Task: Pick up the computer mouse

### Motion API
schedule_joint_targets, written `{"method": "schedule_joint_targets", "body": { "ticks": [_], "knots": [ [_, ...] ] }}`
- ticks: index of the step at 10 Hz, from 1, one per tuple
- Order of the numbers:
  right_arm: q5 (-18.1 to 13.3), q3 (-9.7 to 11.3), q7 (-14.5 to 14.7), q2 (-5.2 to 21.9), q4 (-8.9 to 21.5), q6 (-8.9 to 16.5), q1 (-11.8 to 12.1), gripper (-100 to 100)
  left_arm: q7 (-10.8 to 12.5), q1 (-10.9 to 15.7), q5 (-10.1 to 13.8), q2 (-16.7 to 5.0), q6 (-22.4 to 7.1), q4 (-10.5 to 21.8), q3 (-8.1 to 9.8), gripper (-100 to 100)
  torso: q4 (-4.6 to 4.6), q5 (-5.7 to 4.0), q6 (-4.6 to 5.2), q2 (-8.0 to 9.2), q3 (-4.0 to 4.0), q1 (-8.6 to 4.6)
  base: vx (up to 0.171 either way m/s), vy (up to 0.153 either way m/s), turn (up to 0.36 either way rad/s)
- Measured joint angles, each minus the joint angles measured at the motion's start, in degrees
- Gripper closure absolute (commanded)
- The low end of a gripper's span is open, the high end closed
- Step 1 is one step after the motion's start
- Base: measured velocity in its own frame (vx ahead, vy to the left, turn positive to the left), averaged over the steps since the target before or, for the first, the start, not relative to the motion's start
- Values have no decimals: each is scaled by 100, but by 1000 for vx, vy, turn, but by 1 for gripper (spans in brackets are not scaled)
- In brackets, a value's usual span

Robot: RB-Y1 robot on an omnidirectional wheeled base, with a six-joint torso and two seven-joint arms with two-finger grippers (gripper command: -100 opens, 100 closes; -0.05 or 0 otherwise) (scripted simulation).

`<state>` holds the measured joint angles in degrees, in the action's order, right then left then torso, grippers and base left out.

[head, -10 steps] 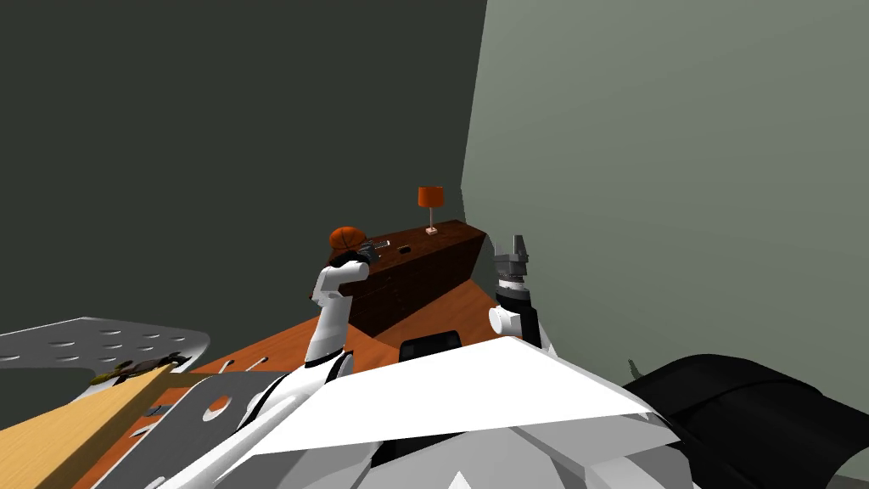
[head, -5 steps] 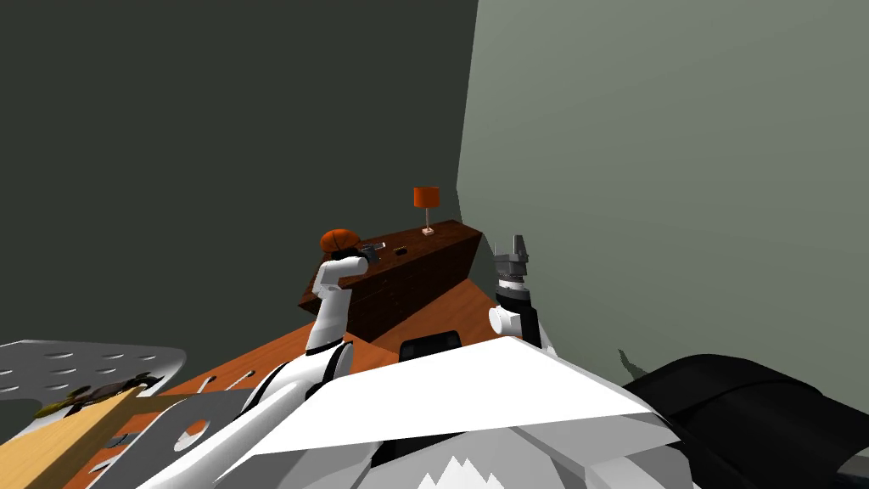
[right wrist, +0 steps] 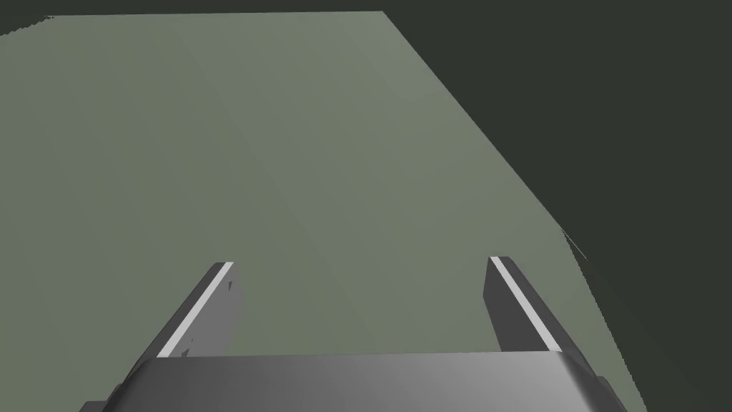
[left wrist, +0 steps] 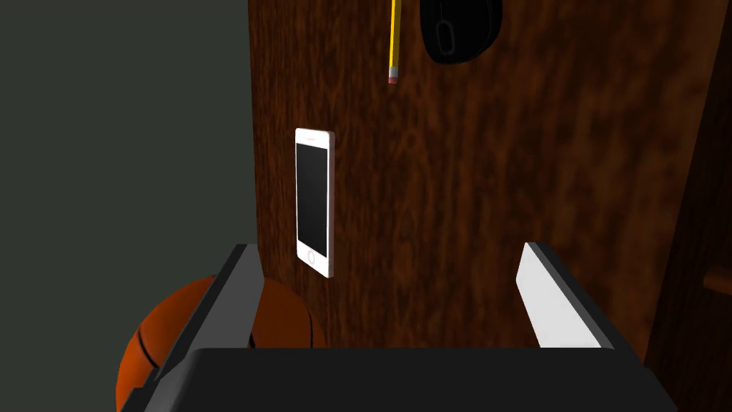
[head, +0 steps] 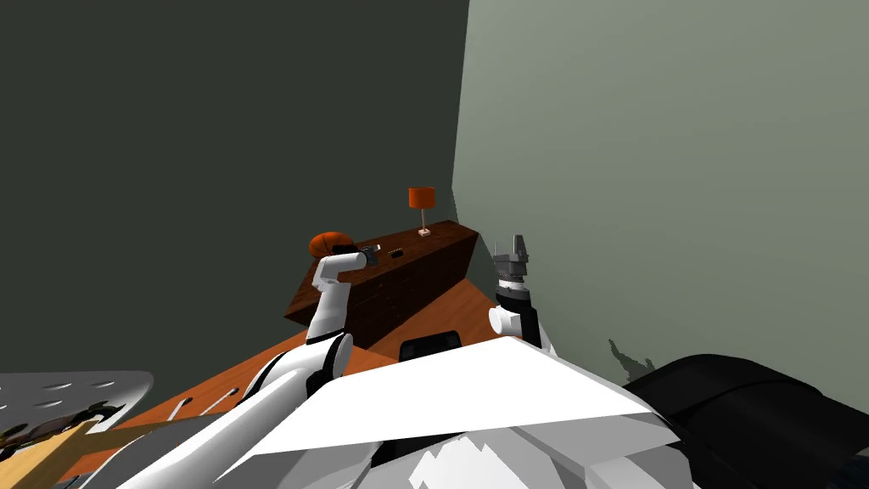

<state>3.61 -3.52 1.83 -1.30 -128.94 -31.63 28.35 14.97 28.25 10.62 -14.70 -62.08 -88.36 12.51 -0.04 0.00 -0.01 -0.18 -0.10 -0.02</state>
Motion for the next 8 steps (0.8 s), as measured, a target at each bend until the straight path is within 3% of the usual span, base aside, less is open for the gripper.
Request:
{"method": "schedule_joint_targets", "body": {
  "ticks": [2,8],
  "knots": [
    [0,0,0,0,0,0,1,0,48,75,1,-21,-273,63,16,-100,0,1,-5,5,2,-1,35,-5,-64],
    [0,-1,0,0,0,0,1,0,223,554,119,-268,-1212,763,165,-100,-4,1,-5,-13,-8,2,75,1,-104]
  ]
}}
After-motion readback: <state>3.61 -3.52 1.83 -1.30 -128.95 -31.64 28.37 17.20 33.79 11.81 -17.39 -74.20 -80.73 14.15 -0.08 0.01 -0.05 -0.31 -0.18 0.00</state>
